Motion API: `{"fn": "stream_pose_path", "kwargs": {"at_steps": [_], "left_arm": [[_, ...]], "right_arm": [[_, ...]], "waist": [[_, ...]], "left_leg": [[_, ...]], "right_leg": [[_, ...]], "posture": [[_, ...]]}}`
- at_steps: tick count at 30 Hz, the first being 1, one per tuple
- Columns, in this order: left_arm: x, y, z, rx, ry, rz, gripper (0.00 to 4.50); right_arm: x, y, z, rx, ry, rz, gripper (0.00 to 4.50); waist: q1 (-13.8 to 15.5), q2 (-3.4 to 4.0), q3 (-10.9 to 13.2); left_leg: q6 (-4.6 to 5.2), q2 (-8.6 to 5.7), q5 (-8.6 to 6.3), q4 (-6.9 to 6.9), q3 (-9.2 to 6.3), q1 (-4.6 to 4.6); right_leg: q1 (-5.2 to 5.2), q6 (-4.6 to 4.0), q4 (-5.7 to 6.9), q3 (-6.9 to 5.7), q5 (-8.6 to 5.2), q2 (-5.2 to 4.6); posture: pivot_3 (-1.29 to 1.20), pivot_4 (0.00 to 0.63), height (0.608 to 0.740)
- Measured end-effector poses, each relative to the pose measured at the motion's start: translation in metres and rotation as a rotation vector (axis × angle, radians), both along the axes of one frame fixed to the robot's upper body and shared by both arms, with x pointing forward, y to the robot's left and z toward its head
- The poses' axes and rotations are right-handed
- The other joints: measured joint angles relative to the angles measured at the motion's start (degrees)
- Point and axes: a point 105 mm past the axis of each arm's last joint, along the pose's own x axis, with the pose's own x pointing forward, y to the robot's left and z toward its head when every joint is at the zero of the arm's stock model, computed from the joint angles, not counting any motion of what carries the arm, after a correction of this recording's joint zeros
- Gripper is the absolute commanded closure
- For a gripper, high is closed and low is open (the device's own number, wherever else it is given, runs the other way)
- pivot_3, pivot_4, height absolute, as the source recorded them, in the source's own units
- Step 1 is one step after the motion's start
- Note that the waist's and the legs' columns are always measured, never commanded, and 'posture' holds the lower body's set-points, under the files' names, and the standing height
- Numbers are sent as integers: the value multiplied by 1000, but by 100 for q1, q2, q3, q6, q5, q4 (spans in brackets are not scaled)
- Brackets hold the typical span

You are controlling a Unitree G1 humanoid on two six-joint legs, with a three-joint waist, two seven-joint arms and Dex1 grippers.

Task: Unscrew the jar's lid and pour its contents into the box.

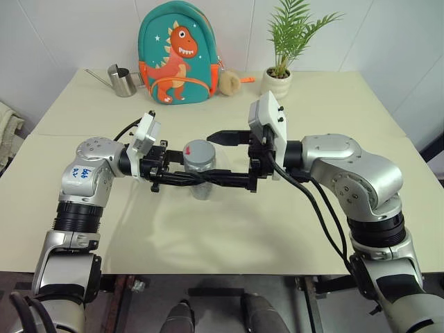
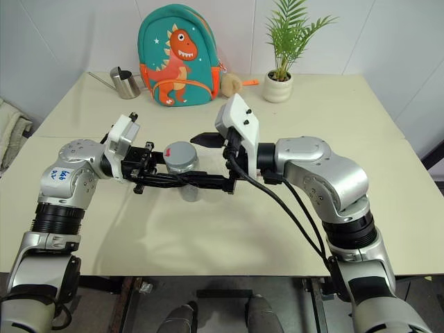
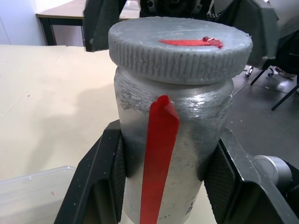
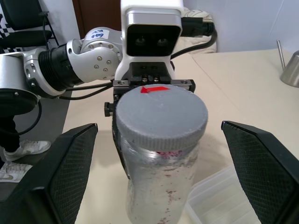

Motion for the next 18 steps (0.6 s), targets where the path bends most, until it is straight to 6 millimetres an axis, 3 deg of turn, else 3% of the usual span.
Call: {"fn": "stream_pose_path", "kwargs": {"at_steps": [18], "left_arm": [[0, -1, 0, 1, -2, 0, 2639]], "right_arm": [[1, 11, 13, 31, -35, -4, 43]], "waist": [[2, 0, 0]], "left_leg": [[0, 0, 0, 0, 0, 0]], "right_leg": [[0, -1, 0, -1, -1, 0]], "posture": [[0, 150, 740]]}}
